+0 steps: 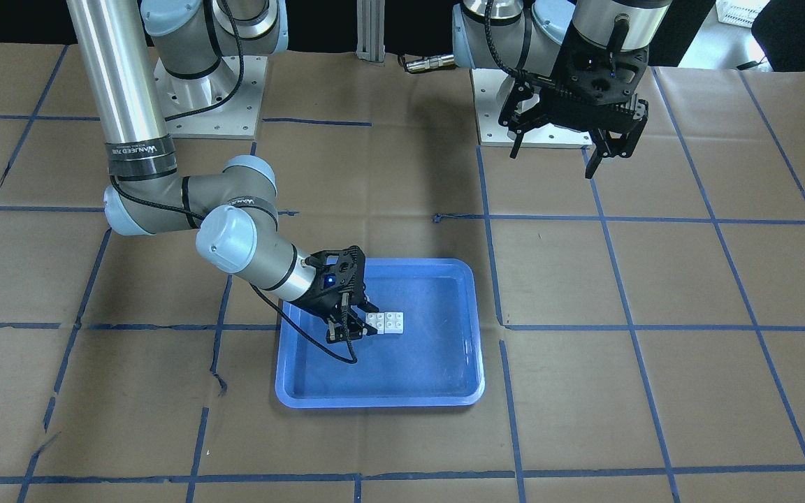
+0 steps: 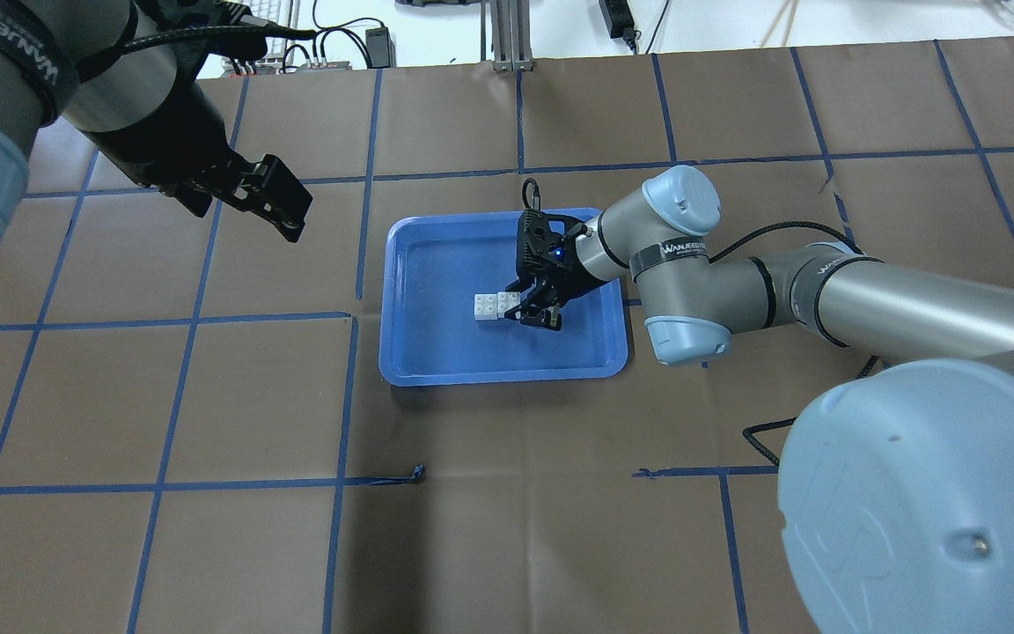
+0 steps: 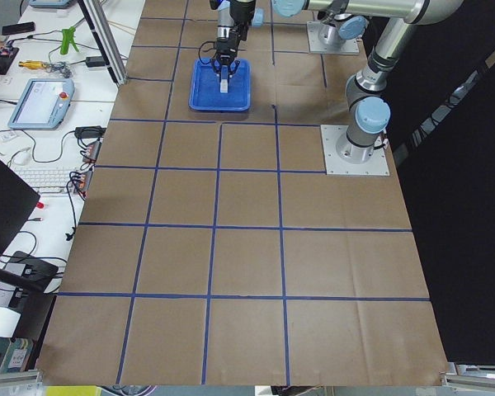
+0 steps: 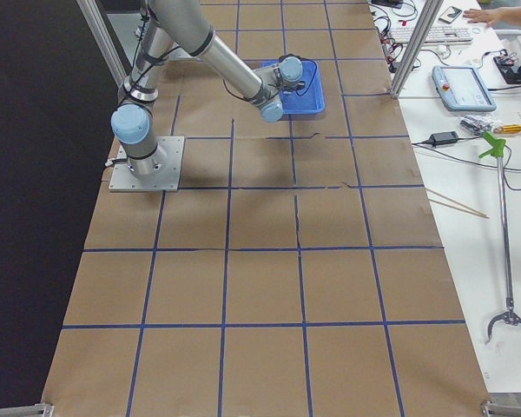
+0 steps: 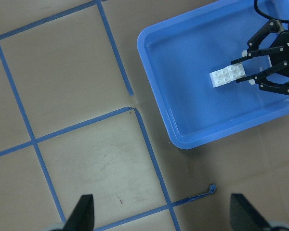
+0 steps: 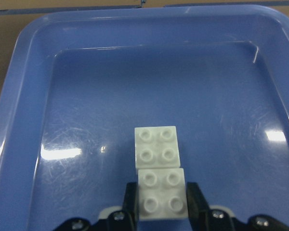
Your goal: Assemble white blocks and place on blue tray
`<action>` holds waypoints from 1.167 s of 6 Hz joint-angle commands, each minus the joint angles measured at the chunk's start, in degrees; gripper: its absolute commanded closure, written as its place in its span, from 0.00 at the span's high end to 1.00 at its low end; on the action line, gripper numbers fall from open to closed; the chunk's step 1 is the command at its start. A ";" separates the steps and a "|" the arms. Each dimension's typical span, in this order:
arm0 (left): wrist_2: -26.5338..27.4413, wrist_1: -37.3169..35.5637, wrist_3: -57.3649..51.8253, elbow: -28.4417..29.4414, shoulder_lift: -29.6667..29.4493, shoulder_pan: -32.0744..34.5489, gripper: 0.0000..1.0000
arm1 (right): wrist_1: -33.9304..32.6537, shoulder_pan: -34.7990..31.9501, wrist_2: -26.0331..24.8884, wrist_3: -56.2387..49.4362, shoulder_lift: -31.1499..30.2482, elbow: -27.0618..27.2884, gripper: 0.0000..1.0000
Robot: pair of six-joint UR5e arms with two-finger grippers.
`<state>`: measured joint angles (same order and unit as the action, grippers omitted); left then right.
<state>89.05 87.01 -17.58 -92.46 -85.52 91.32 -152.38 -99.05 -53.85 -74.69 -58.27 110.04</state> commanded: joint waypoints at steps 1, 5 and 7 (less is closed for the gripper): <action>-0.02 0.00 0.00 0.08 0.00 0.00 0.99 | 0.07 0.00 -0.03 0.07 0.00 0.00 0.47; -0.02 0.00 0.00 0.09 0.00 0.00 0.99 | 1.11 0.09 -1.68 7.33 -2.09 -1.74 1.00; -0.11 -0.35 0.00 0.09 0.00 0.00 0.99 | 15.62 0.17 -9.84 18.45 -11.02 -3.33 1.00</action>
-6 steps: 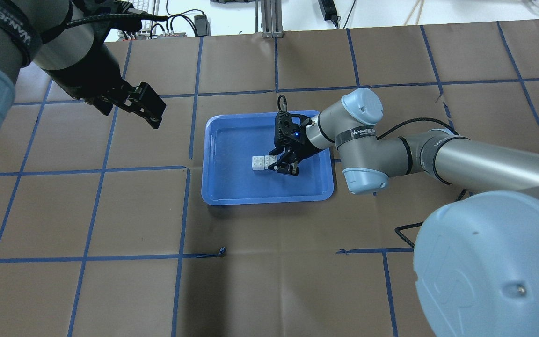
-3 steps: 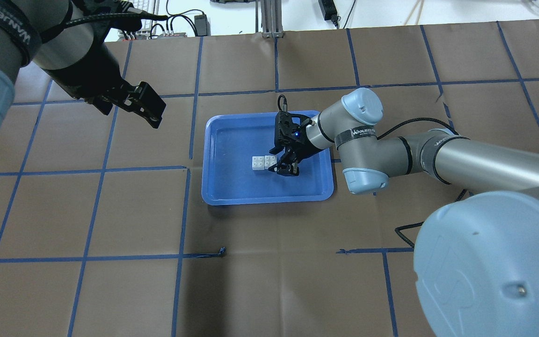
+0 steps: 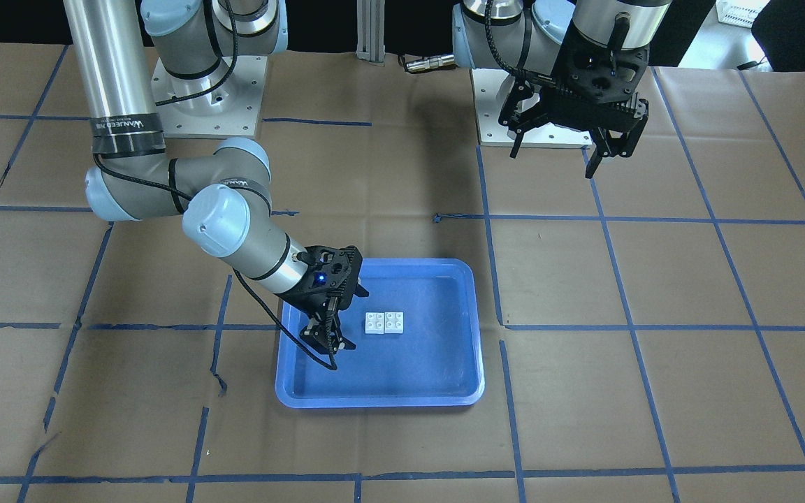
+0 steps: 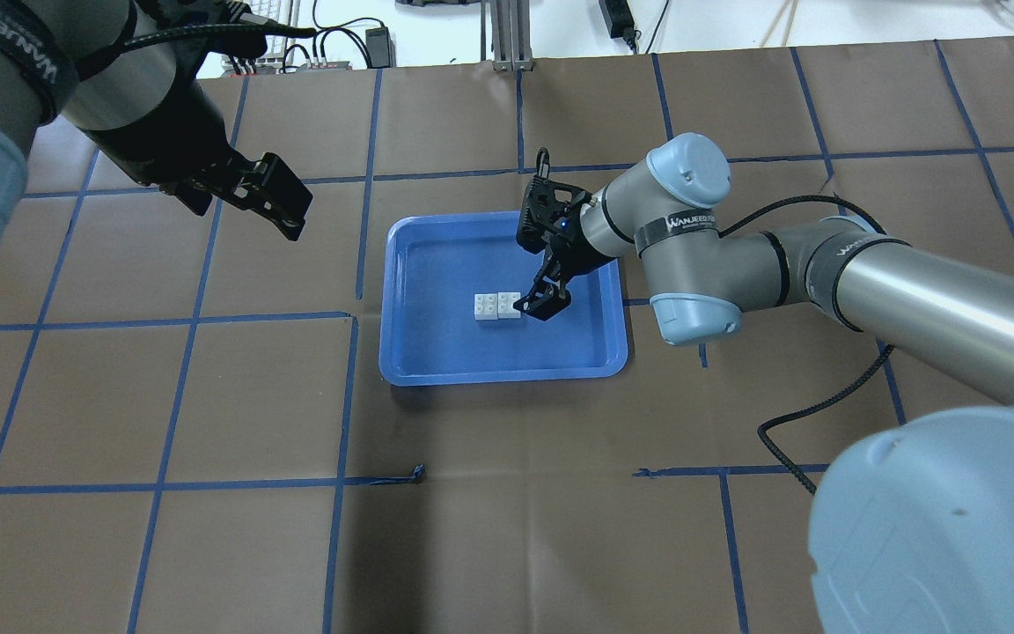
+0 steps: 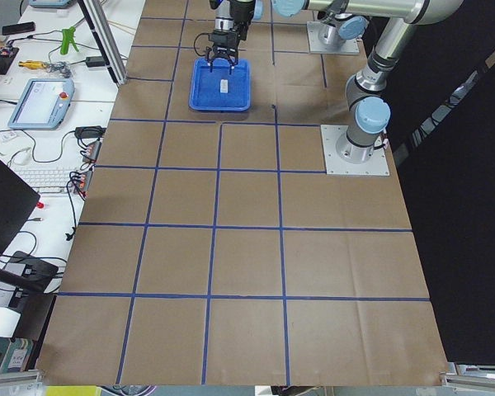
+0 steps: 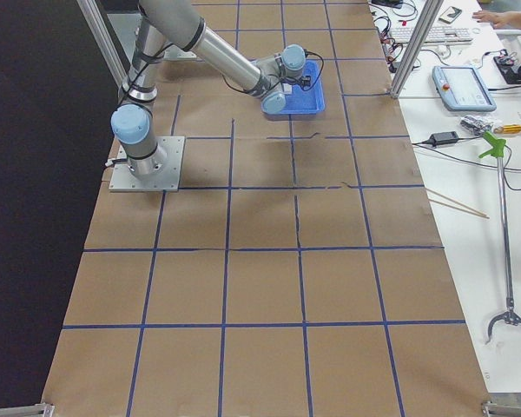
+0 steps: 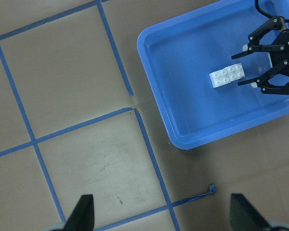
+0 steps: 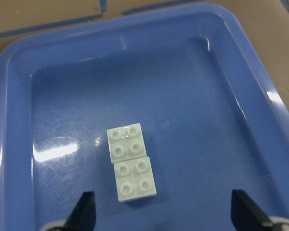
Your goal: Assemble white blocks and place on blue tray
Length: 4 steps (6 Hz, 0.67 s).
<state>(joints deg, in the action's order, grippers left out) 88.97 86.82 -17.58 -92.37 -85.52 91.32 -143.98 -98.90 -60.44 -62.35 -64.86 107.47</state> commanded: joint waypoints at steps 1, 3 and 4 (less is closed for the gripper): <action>0.06 -0.16 0.00 0.00 0.01 0.00 0.99 | 11.40 0.02 -10.16 16.89 -8.92 -1.82 1.00; 0.06 -0.16 0.00 -0.09 0.01 0.00 0.99 | 25.32 0.54 -17.92 31.27 -14.04 -6.71 1.00; 0.06 -0.16 0.00 -0.09 0.01 0.00 0.99 | 38.64 1.33 -22.92 41.07 -16.76 -13.19 1.00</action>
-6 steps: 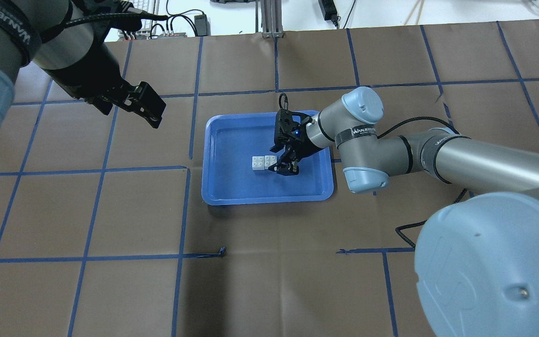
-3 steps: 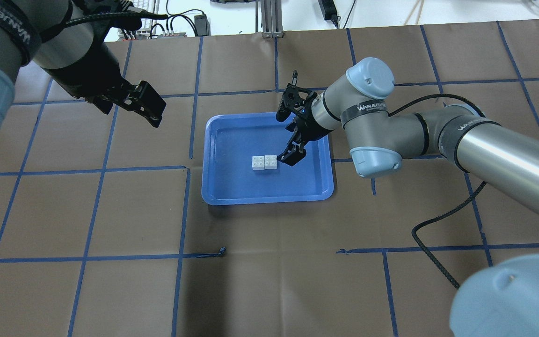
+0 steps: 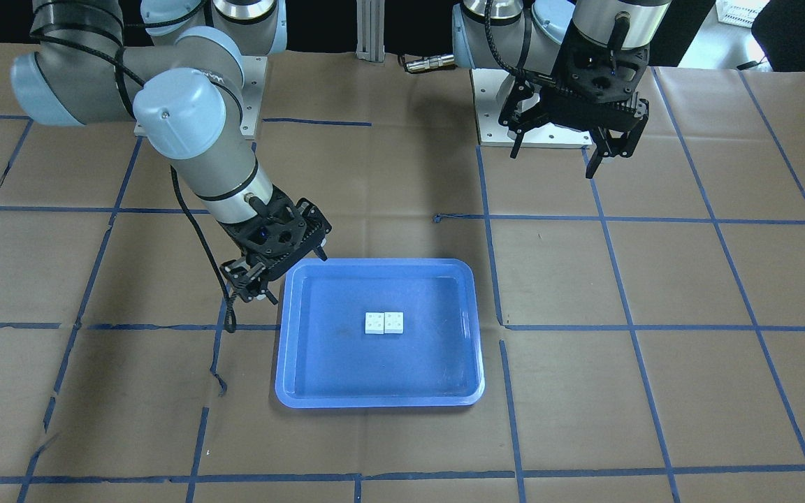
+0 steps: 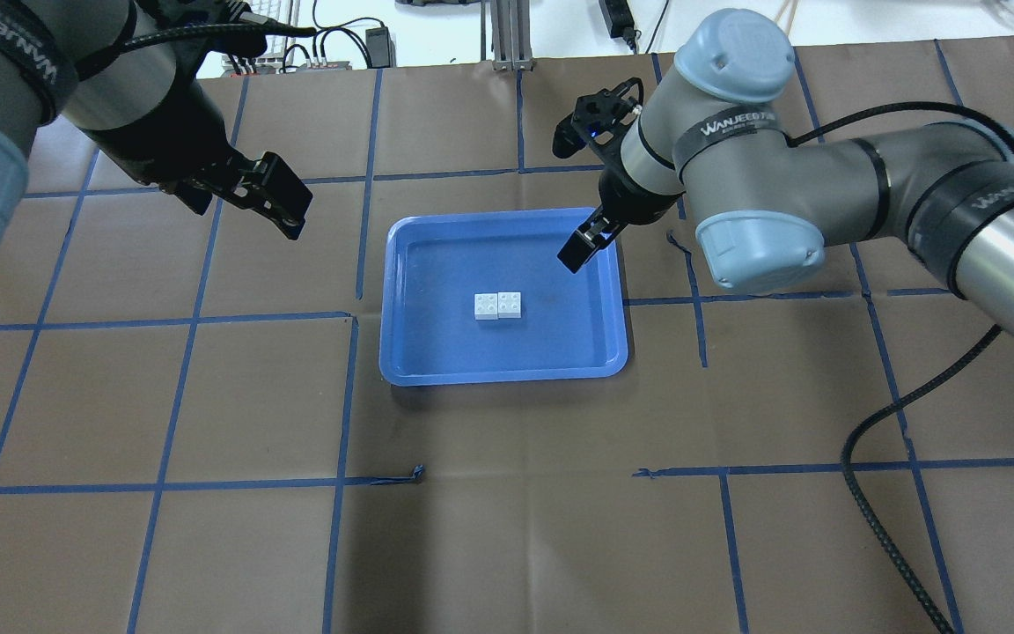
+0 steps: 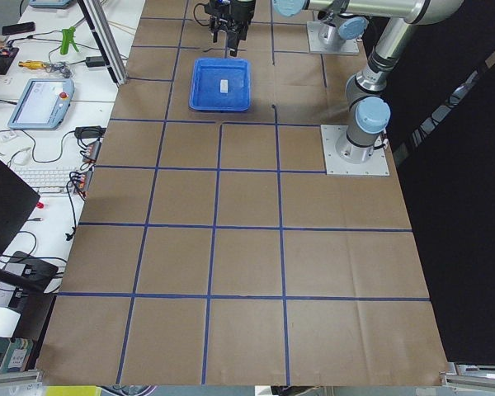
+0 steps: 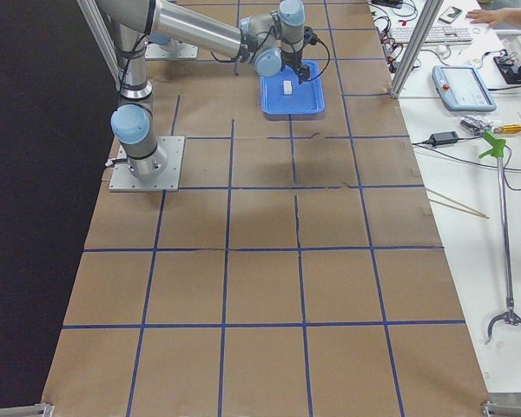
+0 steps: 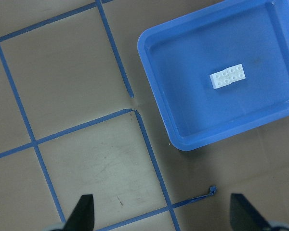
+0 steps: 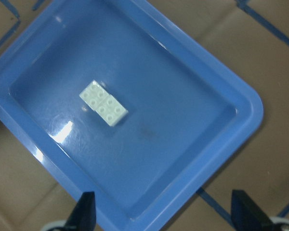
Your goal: Assemble white blocks and place on blue tray
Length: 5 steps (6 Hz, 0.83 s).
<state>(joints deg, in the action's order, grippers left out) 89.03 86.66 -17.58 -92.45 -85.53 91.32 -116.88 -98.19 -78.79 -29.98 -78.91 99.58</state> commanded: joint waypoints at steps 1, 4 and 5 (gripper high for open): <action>0.00 0.00 0.00 -0.01 0.01 0.00 0.99 | 23.34 1.24 -11.92 18.63 -4.40 -12.41 1.00; -0.08 -0.09 0.00 0.08 0.01 0.00 0.99 | 40.12 7.74 -13.76 27.95 -7.29 -19.42 1.00; -0.08 -0.09 0.00 0.08 0.01 0.00 0.99 | 41.55 8.19 -13.58 29.01 -7.83 -19.25 1.00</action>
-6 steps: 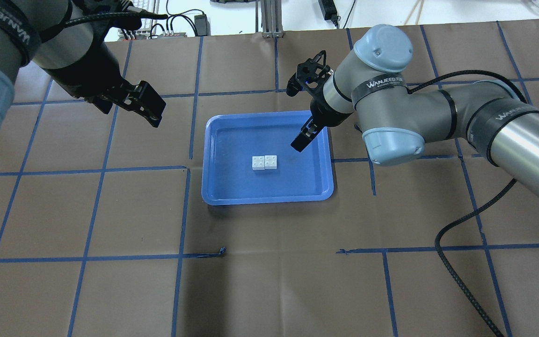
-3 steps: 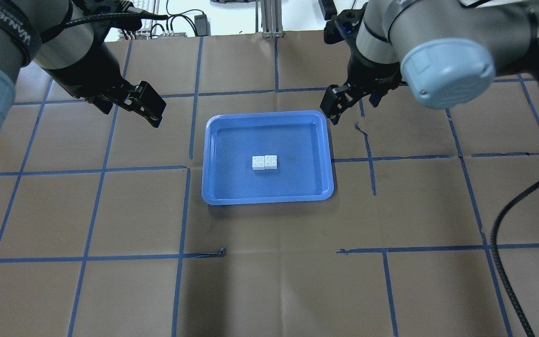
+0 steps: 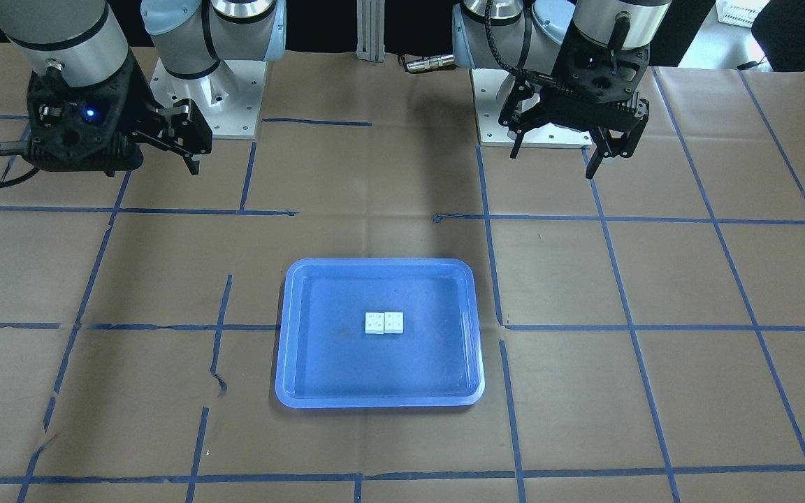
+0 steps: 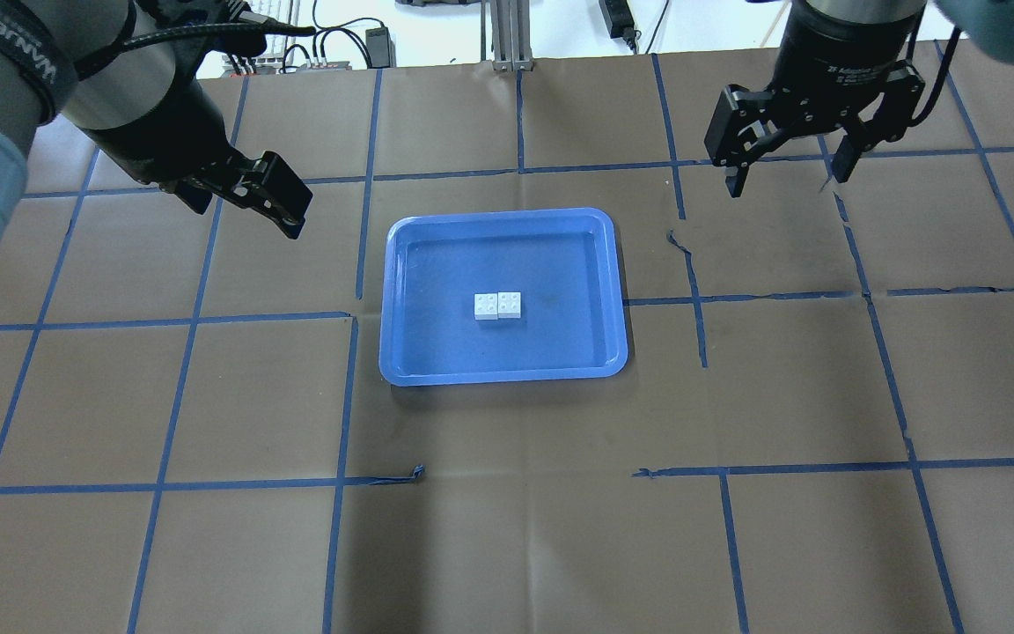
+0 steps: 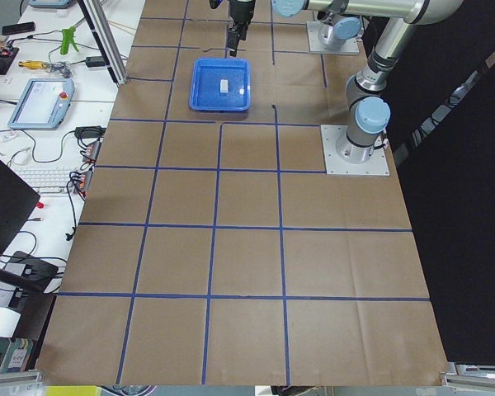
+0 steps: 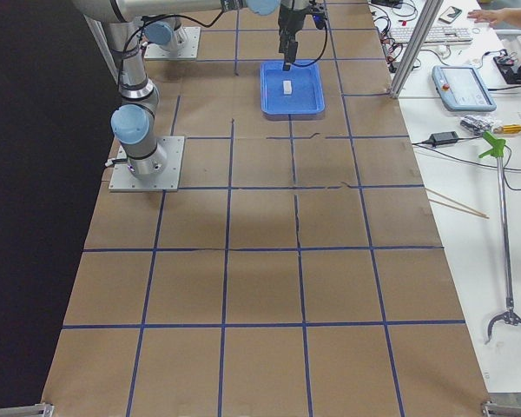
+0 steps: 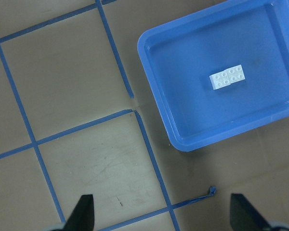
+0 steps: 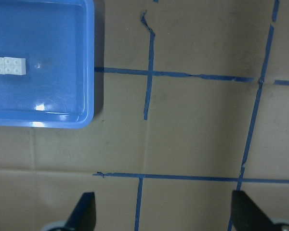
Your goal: Assemble white blocks and place on blue tray
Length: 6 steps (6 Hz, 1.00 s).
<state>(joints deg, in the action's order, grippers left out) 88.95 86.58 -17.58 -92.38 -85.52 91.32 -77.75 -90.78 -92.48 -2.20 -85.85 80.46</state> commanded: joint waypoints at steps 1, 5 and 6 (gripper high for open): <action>0.00 -0.01 0.09 0.01 0.01 0.00 0.99 | 2.69 0.87 0.19 2.01 -2.73 1.18 0.99; 0.08 0.08 0.00 -0.08 0.09 -0.18 0.99 | -1.52 0.43 2.65 4.22 -3.10 4.27 1.00; 0.00 -0.01 0.00 -0.08 0.09 -0.26 0.99 | -1.52 0.43 2.65 4.22 -3.10 4.27 1.00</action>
<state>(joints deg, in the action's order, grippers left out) 89.01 86.63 -17.58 -92.45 -85.46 91.13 -79.21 -90.38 -89.83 2.01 -88.94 84.69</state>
